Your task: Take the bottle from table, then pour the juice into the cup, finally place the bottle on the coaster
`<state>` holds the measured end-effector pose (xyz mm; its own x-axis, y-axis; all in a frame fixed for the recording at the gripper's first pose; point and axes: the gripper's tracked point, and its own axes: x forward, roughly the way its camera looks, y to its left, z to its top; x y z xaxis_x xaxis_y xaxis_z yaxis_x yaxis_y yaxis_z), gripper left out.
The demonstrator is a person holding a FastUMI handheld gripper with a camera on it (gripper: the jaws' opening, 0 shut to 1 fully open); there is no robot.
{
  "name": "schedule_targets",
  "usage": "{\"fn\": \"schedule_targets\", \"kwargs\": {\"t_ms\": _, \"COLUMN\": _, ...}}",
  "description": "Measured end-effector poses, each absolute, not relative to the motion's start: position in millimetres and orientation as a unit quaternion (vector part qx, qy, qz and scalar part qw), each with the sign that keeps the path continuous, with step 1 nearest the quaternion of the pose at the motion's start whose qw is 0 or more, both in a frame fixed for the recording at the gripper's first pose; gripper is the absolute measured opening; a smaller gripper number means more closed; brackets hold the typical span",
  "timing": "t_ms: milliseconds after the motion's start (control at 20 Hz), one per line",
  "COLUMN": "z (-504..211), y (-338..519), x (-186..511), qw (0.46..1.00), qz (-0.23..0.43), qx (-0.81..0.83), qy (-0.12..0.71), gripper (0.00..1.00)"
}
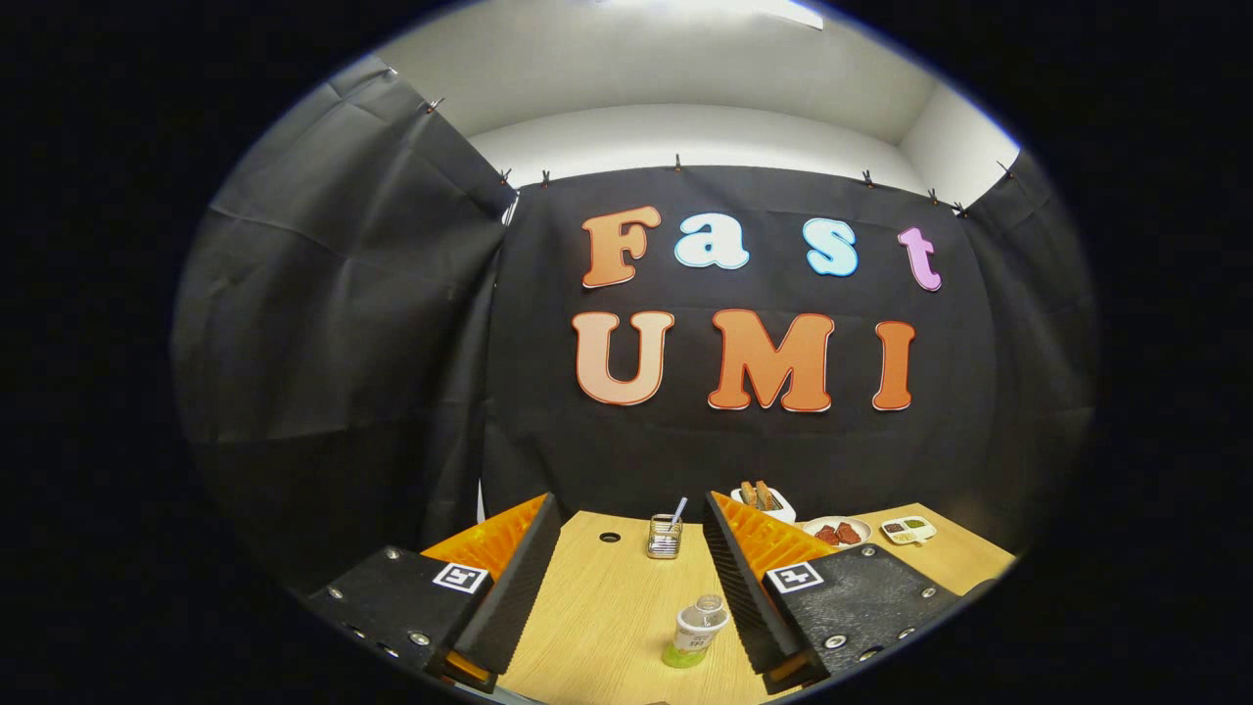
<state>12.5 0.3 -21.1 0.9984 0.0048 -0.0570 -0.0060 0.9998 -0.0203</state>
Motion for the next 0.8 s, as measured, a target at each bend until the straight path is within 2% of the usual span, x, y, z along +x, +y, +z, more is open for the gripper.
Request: {"fn": "schedule_targets", "kwargs": {"t_ms": 800, "z": -5, "y": -18, "x": 8, "qw": 1.0, "qz": -0.011, "qx": 0.008, "qy": 0.002, "gripper": 0.88}}
